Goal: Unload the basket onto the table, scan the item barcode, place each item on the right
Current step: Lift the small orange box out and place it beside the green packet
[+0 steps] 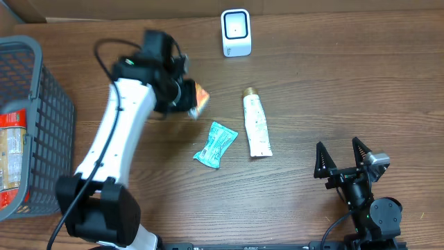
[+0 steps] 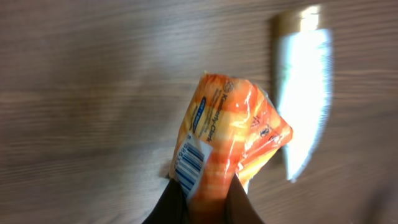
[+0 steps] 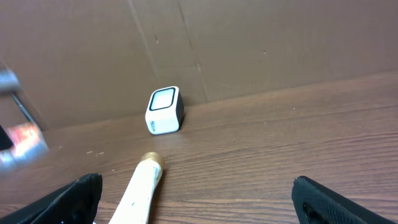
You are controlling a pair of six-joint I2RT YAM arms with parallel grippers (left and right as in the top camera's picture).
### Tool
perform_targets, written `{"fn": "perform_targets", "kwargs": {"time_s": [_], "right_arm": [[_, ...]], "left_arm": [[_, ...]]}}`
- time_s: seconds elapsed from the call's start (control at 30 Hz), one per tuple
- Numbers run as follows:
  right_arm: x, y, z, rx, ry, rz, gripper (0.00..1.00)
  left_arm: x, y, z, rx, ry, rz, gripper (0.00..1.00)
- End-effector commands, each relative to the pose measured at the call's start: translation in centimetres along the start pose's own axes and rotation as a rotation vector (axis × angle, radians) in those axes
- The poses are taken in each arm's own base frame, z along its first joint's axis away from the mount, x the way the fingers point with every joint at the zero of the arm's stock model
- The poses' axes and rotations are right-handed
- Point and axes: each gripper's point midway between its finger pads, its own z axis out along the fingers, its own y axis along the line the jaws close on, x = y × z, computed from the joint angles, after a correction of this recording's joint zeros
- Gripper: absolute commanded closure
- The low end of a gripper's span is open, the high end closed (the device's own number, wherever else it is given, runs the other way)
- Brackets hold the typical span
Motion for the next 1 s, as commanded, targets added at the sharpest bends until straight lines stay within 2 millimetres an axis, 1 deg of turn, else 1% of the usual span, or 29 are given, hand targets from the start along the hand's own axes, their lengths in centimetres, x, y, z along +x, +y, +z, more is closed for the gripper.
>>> {"fn": "perform_targets", "kwargs": {"time_s": [0.0,0.1,0.2,0.27,0.3,0.33,0.37,0.47,0.53,0.6,0.63,0.7,0.73,0.8,0.9,0.93,0.97], "right_arm": [[0.3,-0.1,0.0,0.001,0.000,-0.001,0.00],[0.3,-0.1,0.0,0.001,0.000,-0.001,0.00],[0.3,-0.1,0.0,0.001,0.000,-0.001,0.00],[0.3,-0.1,0.0,0.001,0.000,0.000,0.00],[0.3,-0.1,0.0,0.001,0.000,-0.001,0.00],[0.3,-0.1,0.0,0.001,0.000,-0.001,0.00],[0.3,-0.1,0.0,0.001,0.000,0.000,0.00],[0.3,-0.1,0.0,0.001,0.000,-0.001,0.00],[0.3,-0.1,0.0,0.001,0.000,-0.001,0.00],[0.3,-0.1,0.0,0.001,0.000,-0.001,0.00],[0.3,-0.1,0.0,0.001,0.000,0.000,0.00],[0.3,-0.1,0.0,0.001,0.000,0.000,0.00],[0.3,-0.1,0.0,0.001,0.000,-0.001,0.00],[0.3,-0.1,0.0,0.001,0.000,-0.001,0.00],[0.3,-0.1,0.0,0.001,0.000,0.000,0.00],[0.3,-0.1,0.0,0.001,0.000,0.000,0.00],[0.3,-0.1,0.0,0.001,0.000,-0.001,0.00]], "left_arm": [[2.3,2.7,3.4,-0.119,0.031,-0.124,0.96],[4.0,3.9,6.0,-0.128,0.053,-0.162,0.96],[5.6,4.8,7.7,-0.132,0.076,-0.179,0.95],[6.6,5.0,8.7,-0.122,0.092,-0.179,0.91],[7.0,5.1,9.0,-0.124,0.098,-0.179,0.77],[7.4,5.3,9.3,-0.127,0.104,-0.180,0.68],[7.5,5.3,9.4,-0.127,0.107,-0.181,0.62],[7.6,5.4,9.4,-0.128,0.108,-0.181,0.40],[7.4,5.4,9.4,-0.126,0.103,-0.176,0.29],[7.0,5.4,9.1,-0.123,0.096,-0.157,0.23],[6.6,5.3,8.8,-0.122,0.092,-0.151,0.22],[5.4,5.2,7.6,-0.118,0.075,-0.139,0.21],[4.6,5.0,6.9,-0.115,0.062,-0.128,0.22],[2.6,4.6,4.7,-0.110,0.024,-0.102,0.22],[-0.8,4.1,-0.2,-0.099,-0.060,-0.099,0.20],[-2.0,4.0,-2.4,-0.094,-0.100,-0.109,0.20],[-2.9,3.9,-4.2,-0.090,-0.132,-0.117,0.19]]}}
